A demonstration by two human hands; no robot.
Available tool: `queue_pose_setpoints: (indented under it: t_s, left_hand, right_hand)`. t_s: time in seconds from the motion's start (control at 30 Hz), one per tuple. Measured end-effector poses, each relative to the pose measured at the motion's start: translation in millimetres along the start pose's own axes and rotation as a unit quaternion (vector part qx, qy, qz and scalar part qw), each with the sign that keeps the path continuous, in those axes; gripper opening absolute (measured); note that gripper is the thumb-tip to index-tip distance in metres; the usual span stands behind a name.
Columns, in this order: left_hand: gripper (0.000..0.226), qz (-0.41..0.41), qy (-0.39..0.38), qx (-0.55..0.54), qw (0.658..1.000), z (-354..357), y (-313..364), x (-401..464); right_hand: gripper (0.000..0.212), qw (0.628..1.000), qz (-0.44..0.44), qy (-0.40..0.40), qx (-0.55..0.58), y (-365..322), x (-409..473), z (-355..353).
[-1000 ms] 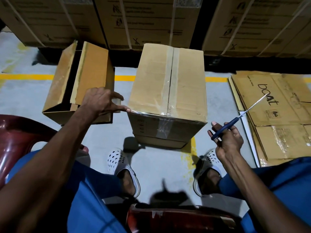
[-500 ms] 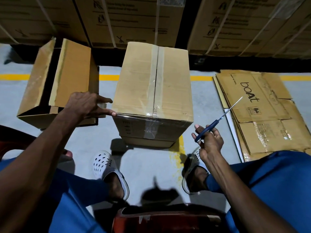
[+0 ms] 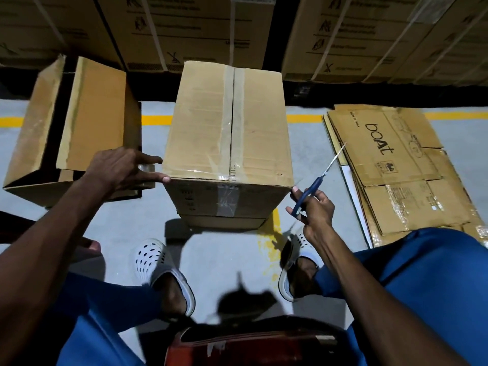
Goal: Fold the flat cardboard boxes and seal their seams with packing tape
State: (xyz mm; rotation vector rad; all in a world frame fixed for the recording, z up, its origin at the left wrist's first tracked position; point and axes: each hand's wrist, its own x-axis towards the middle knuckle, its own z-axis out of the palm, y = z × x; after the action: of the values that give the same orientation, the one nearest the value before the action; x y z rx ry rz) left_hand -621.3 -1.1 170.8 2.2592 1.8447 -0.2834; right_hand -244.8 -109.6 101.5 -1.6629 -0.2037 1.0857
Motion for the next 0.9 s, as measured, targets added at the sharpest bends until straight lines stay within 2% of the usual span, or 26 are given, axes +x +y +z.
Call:
queue_pose_setpoints:
  t_s: [0.1,0.2,0.27,0.4,0.5,0.6,0.73,0.83,0.9]
  left_hand:
    - [0.122,0.003,0.002,-0.005,1.0,0,0,0]
    - [0.122,0.005,0.012,0.0,1.0,2,1,2]
    - [0.119,0.005,0.016,-0.002,1.0,4,0,3]
    - [0.109,0.005,0.014,-0.007,1.0,5,-1,3]
    - [0.11,-0.001,0.015,-0.022,1.0,7,0,2]
    - [0.112,0.001,0.018,-0.047,0.999,8,1,1]
    - [0.09,0.001,0.018,-0.09,0.996,6,7,1]
    - [0.095,0.009,0.013,-0.104,0.994,8,17,2]
    - [0.109,0.024,0.008,-0.1,0.995,11,28,2]
  right_hand:
    - [0.034,0.994,-0.048,0.046,-0.082,-5,-2,-4]
    - [0.036,0.984,-0.128,0.091,-0.08,-14,-7,-9]
    - [0.036,0.983,-0.156,0.086,-0.04,-16,-10,-9]
    - [0.032,0.988,-0.147,0.045,-0.003,-10,-17,7]
    - [0.031,0.981,-0.179,0.069,-0.032,1,-13,17]
    - [0.026,0.958,-0.245,0.105,-0.105,11,-9,22]
    - [0.022,0.936,-0.295,0.121,-0.148,11,-5,23]
    - [0.027,0.934,-0.3,0.114,-0.156,-6,13,17]
    - [0.031,0.931,-0.297,0.119,-0.175,-20,29,13]
